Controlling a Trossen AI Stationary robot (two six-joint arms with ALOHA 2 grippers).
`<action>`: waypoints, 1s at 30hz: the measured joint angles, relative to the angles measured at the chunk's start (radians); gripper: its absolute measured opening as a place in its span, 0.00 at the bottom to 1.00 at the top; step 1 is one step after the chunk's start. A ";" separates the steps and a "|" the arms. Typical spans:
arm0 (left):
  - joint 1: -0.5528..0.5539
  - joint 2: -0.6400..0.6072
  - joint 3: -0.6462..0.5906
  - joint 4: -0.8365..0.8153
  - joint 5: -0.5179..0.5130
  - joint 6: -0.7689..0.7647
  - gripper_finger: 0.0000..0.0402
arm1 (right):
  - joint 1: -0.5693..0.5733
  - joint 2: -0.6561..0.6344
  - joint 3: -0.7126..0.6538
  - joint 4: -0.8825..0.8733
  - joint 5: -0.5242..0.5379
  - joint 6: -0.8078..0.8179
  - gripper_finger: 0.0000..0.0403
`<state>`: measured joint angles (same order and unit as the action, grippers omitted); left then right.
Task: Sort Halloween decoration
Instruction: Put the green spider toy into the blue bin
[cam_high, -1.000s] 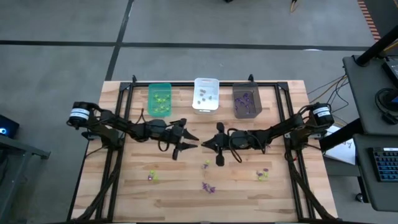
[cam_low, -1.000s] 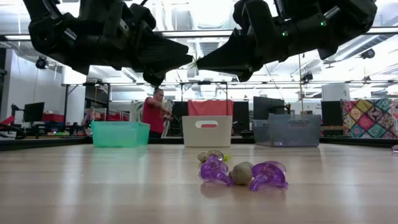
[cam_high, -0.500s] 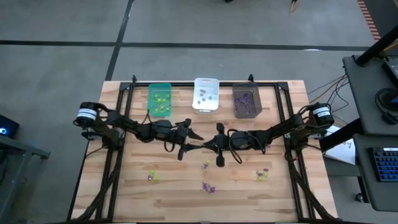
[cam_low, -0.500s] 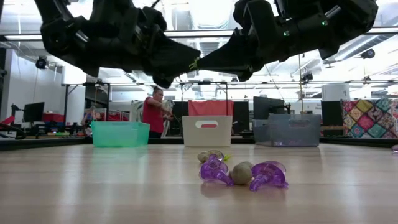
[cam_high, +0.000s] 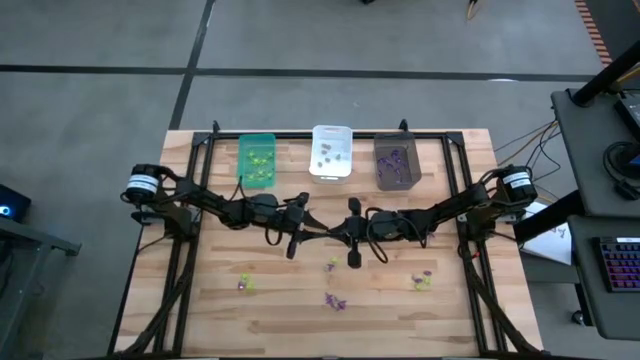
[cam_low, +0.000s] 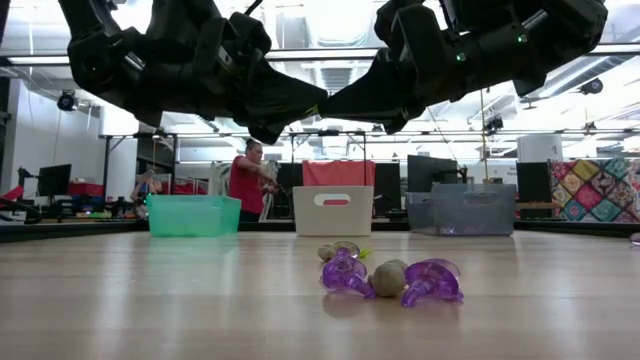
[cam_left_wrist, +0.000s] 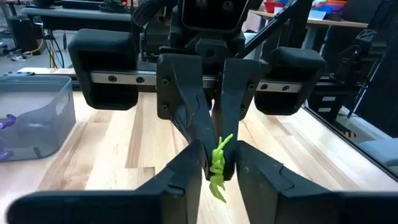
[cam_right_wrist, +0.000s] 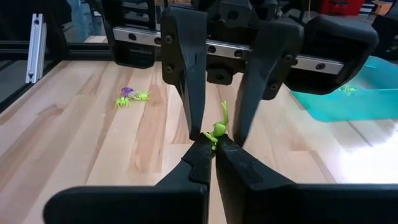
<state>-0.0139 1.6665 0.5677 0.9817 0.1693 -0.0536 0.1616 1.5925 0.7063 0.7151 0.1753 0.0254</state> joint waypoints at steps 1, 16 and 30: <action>0.000 0.000 0.000 0.001 0.001 0.000 0.17 | 0.000 0.000 0.000 0.000 0.000 0.000 0.02; 0.001 -0.001 0.004 0.002 0.000 0.000 0.00 | 0.000 0.000 0.000 -0.003 0.000 0.037 0.08; 0.012 -0.030 0.002 -0.039 -0.012 0.000 0.00 | 0.000 -0.004 0.001 0.000 0.013 0.053 0.41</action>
<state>-0.0021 1.6364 0.5700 0.9429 0.1570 -0.0536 0.1619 1.5884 0.7069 0.7155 0.1880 0.0788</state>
